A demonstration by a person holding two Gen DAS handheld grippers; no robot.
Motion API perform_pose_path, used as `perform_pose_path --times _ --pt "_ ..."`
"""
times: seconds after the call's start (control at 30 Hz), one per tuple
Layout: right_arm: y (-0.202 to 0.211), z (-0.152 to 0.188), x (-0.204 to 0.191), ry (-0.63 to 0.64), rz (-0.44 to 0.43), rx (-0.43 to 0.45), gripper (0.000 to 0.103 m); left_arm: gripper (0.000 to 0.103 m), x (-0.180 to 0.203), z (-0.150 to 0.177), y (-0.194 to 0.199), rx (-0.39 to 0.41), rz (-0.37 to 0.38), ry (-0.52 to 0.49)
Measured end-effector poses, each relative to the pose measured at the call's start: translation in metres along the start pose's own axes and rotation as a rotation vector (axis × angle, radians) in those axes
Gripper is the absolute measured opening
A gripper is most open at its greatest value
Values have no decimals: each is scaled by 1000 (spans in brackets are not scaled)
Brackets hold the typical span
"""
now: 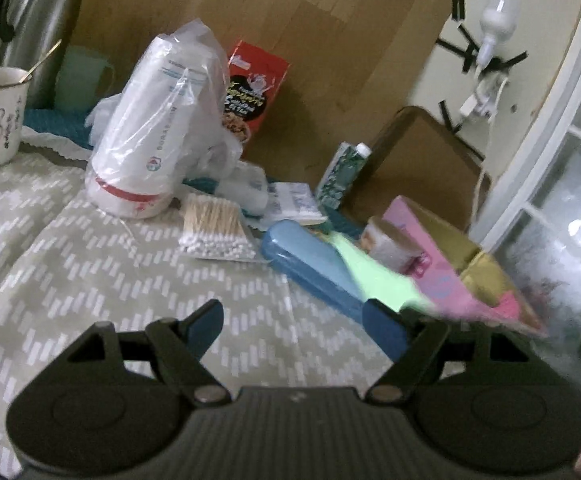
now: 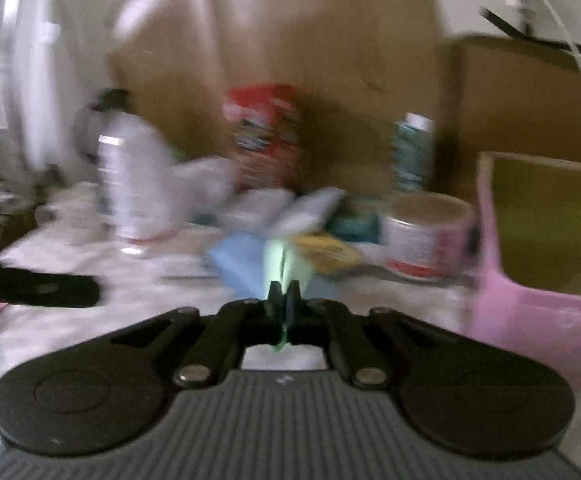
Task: Organize soft objects
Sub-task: 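Grasp the light-green cloth with the right tool and lift it, then carry the green cloth into the pink tin and open the right tool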
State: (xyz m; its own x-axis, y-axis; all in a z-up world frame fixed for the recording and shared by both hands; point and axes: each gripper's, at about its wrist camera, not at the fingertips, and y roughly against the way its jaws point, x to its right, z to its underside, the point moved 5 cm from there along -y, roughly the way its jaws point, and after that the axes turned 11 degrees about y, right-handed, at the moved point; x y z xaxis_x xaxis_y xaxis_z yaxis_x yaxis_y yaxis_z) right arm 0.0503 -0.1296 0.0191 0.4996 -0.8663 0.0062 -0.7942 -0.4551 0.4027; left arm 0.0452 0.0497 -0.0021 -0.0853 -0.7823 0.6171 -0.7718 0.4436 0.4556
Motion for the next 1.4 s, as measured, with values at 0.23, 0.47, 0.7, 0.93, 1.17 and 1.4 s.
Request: perform_pose_path --times 0.23,0.47,0.7,0.93,1.17,1.4 --pt "0 17 -85 197 -202 -74 4 73 -7 8 -3 -48 11 5" --pt "-5 24 -70 171 -120 -118 61 70 -15 9 3 -48 16 2" --pt "-25 26 -52 165 -116 -192 98 70 -12 12 -4 -84 26 12" --pt "-37 28 -50 166 -149 -216 48 65 -4 24 -9 -158 56 -12" --pt "-18 26 -48 165 -101 -146 9 44 38 31 -25 -213 135 -83" --pt "42 1 0 174 161 66 9 44 139 13 -52 -204 306 -223"
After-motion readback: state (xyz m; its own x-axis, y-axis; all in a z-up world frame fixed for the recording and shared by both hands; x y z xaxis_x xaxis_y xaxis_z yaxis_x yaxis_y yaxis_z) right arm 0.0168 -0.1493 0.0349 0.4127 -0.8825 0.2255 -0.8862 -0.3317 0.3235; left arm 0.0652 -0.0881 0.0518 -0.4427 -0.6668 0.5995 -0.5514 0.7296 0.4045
